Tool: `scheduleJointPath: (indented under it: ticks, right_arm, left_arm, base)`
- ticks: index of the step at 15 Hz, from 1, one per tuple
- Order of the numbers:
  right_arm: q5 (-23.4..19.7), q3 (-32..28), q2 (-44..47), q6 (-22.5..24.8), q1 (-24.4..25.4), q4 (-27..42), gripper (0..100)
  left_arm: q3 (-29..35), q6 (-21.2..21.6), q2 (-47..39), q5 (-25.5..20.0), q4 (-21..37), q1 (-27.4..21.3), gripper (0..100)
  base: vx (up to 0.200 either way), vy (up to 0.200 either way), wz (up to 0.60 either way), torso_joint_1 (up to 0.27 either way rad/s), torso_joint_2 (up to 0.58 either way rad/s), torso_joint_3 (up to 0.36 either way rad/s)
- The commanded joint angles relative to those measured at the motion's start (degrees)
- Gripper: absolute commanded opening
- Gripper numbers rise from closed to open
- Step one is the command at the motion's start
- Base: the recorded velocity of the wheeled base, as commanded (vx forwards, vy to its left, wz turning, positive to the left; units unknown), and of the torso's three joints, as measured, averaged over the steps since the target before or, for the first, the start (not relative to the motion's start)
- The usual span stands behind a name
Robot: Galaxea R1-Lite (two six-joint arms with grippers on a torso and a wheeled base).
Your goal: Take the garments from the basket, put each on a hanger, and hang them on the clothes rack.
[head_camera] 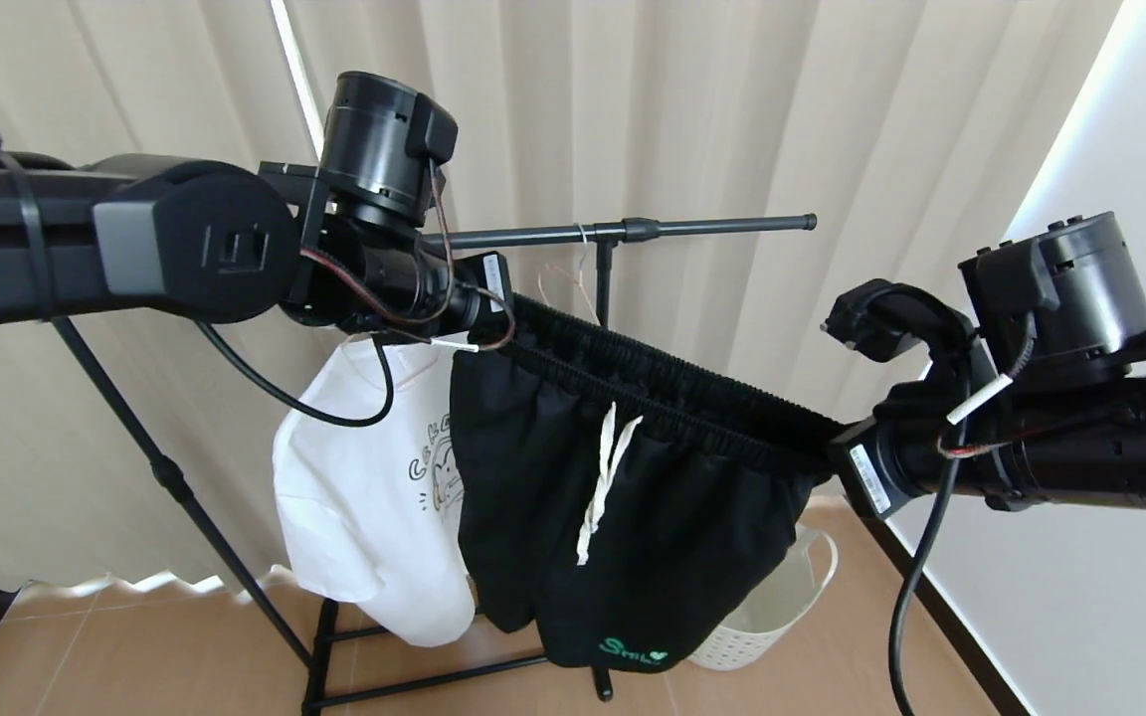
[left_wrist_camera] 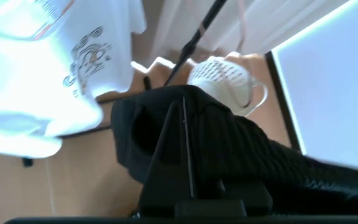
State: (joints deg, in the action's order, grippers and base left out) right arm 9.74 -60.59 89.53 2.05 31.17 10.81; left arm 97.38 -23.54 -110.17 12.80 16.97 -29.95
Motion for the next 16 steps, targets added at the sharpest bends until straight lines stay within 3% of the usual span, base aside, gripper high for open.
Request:
scheduleJointPath:
  ticks: [1, 2, 3, 6, 9, 12, 16]
  right_arm:
    - [-0.25, 4.43, -1.99, -0.03, 9.08, -0.09, 0]
    - [-0.34, 4.69, -1.81, -0.29, 11.28, -0.18, 0]
    - [-0.34, 4.51, -1.2, -2.31, 15.5, -0.18, 0]
    - [-0.51, 3.72, 0.82, -9.34, 23.58, -0.97, 0]
    - [-0.51, 3.37, 4.78, -16.64, 29.47, -10.64, 0]
    - [-0.42, 3.19, 7.5, -20.59, 31.06, -17.4, 0]
    - [-0.16, 3.81, 6.19, -19.98, 30.53, -16.7, 0]
  left_arm:
    - [8.27, -0.37, -6.03, -2.69, -0.09, 0.16, 0]
    - [9.94, -0.45, -6.82, -3.66, -0.09, 0.16, 0]
    - [13.54, -0.45, -8.57, -5.94, -0.09, 0.16, 0]
    - [17.21, -0.54, -11.39, -7.09, -0.36, -0.11, 0]
    - [17.21, -0.63, -11.39, -8.23, -1.15, -0.11, 0]
    - [17.21, -0.81, -11.12, -8.23, -1.06, -0.02, 0]
    - [17.21, -1.42, -11.03, -8.23, -0.53, 0.07, 0]
  base:
    - [0.0, 0.0, 0.0, 0.0, 0.0, 0.0]
    - [0.0, 0.0, 0.0, 0.0, 0.0, 0.0]
    - [0.0, 0.0, 0.0, 0.0, 0.0, 0.0]
    - [0.0, 0.0, 0.0, 0.0, 0.0, 0.0]
    - [0.0, 0.0, 0.0, 0.0, 0.0, 0.0]
    - [0.0, 0.0, 0.0, 0.0, 0.0, 0.0]
    - [0.0, 0.0, 0.0, 0.0, 0.0, 0.0]
